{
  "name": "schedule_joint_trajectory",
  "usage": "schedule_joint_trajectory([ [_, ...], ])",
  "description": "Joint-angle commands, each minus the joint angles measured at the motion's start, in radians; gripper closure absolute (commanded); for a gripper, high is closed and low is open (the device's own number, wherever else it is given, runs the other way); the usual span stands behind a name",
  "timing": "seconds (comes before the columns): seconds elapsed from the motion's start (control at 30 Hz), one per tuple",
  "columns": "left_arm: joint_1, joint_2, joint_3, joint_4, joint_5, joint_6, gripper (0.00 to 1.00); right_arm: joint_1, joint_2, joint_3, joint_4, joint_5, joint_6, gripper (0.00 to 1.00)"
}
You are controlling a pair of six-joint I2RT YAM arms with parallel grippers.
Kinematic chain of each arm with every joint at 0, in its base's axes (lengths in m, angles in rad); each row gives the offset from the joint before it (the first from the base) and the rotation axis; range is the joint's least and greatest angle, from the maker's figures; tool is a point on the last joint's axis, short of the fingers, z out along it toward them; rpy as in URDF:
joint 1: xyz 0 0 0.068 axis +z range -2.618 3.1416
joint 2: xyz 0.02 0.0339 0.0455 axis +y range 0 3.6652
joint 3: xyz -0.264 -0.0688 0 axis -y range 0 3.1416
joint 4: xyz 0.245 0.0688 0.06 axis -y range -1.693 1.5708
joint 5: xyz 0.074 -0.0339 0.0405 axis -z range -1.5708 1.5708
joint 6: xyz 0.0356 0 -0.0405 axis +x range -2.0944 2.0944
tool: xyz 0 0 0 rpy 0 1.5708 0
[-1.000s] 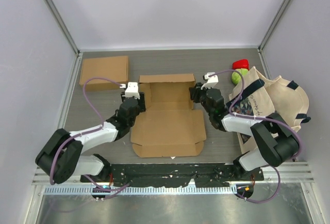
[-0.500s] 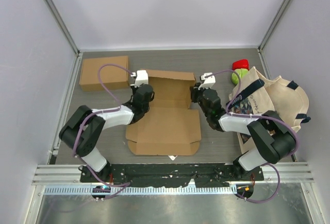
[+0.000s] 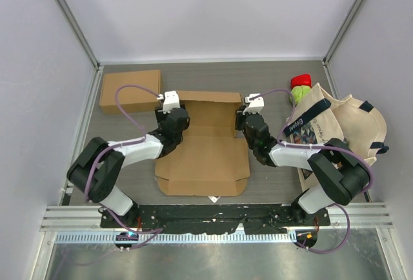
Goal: Fold the paper box
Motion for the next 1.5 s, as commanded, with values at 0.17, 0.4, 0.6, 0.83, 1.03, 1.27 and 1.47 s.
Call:
schedule_joint_trajectory([
  [0.17,0.015,-0.336,-0.136,-0.164,0.160,-0.144,0.19,0.010,-0.027,0.074,-0.013,0.005,-0.001,0.88],
  [0.4,0.070,-0.391,-0.168,-0.126,0.241,-0.104,0.26,0.006,-0.026,0.069,-0.012,-0.024,0.002,0.87],
  [0.6,0.072,-0.311,-0.162,-0.034,0.286,-0.068,0.43,0.007,-0.016,0.088,-0.021,-0.048,0.008,0.91],
  [0.83,0.070,-0.037,-0.026,-0.092,-0.047,-0.142,1.00,0.009,0.000,0.057,0.057,-0.097,0.051,0.99],
  [1.03,0.070,0.195,0.100,-0.220,-0.198,-0.258,1.00,0.027,-0.003,0.045,0.137,-0.095,0.108,0.99],
  [1.27,0.074,0.049,-0.024,0.004,0.084,-0.114,0.84,0.024,0.011,0.081,0.051,-0.063,0.097,0.99],
  [1.47,0.075,-0.156,-0.082,-0.138,0.163,-0.141,0.31,0.015,0.013,0.107,-0.032,-0.049,0.086,0.92],
])
